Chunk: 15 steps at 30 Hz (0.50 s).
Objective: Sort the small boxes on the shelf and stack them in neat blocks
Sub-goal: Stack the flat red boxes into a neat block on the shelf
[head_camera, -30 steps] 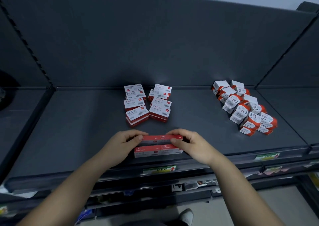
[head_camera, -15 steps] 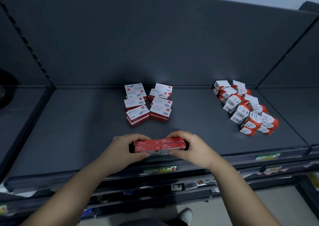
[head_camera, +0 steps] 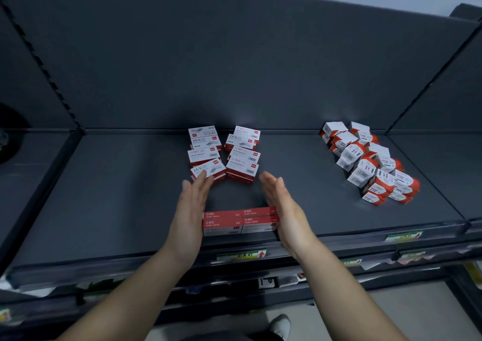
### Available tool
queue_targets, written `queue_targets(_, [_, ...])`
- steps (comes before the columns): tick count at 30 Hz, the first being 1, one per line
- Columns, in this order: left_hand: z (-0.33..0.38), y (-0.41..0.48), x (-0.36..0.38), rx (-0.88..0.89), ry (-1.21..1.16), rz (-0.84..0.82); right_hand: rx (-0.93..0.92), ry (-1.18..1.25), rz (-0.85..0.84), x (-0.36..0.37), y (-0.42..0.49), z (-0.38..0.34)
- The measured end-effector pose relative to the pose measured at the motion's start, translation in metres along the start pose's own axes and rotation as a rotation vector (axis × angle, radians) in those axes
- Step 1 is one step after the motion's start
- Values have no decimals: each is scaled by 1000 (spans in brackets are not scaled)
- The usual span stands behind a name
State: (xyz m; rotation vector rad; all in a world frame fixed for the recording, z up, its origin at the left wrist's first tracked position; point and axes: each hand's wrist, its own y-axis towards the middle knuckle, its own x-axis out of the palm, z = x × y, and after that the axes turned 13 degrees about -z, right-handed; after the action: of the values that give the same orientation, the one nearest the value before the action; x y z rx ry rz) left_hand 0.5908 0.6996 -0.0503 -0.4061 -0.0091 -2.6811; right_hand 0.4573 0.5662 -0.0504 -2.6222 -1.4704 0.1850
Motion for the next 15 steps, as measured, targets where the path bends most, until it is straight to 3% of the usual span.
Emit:
queue_targets(12, [0, 3, 6, 28, 12, -50, 12, -19, -106, -7, 5, 3])
queue_targets(15, [8, 0, -7, 49, 94, -6, -58, 34, -5, -15, 7, -8])
